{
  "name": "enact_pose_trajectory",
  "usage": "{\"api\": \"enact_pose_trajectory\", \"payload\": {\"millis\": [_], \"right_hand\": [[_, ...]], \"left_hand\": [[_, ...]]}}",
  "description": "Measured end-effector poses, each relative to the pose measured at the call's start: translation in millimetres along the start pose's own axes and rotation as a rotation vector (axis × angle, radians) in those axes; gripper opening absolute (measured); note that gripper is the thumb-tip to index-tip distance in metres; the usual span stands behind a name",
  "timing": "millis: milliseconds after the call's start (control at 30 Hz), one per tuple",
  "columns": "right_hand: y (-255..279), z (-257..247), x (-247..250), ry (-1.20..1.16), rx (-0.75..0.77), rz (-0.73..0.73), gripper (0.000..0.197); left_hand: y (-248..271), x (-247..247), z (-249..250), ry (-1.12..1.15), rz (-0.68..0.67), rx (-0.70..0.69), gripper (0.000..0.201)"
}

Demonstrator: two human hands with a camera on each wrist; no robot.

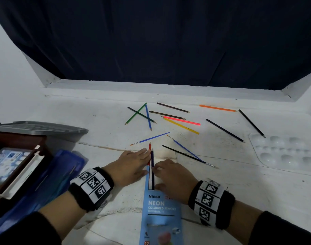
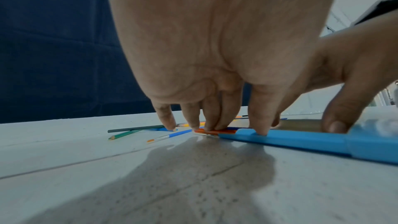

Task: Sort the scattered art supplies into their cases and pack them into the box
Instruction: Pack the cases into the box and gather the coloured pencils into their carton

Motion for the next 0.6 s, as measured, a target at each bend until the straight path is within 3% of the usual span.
{"api": "enact_pose_trajectory", "payload": {"millis": [67, 233, 367, 600], "right_hand": [[0.4, -1.1, -0.5, 0.01, -0.001, -0.008, 0.04], [0.3, -12.5, -4.1, -0.051, 0.044, 0.003, 0.028], [-2.2, -20.2, -13.6, -0.233, 0.051, 0.006, 0.02], [-1.1, -10.9, -2.0, -0.43, 0.038, -0.014, 0.032]], "left_hand": [[12.4, 0.3, 5.3, 0.056, -0.02, -0.025, 0.065], [23.4, -15.0, 3.1, 0.09, -0.064, 0.017, 0.094], [23.4, -11.8, 3.2, 0.078, -0.026, 0.036, 0.072], [20.2, -12.9, -2.1, 0.132, -0.011, 0.045, 0.068]]}}
Point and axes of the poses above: each hand's wrist, its own y-axis away from the middle knuckle, its own x-axis out of the back of the hand, z = x × y, the point moved 10 cm from there along -y, towards the middle knuckle, and after that the axes turned 8 degrees about y, right-handed, at the moved point
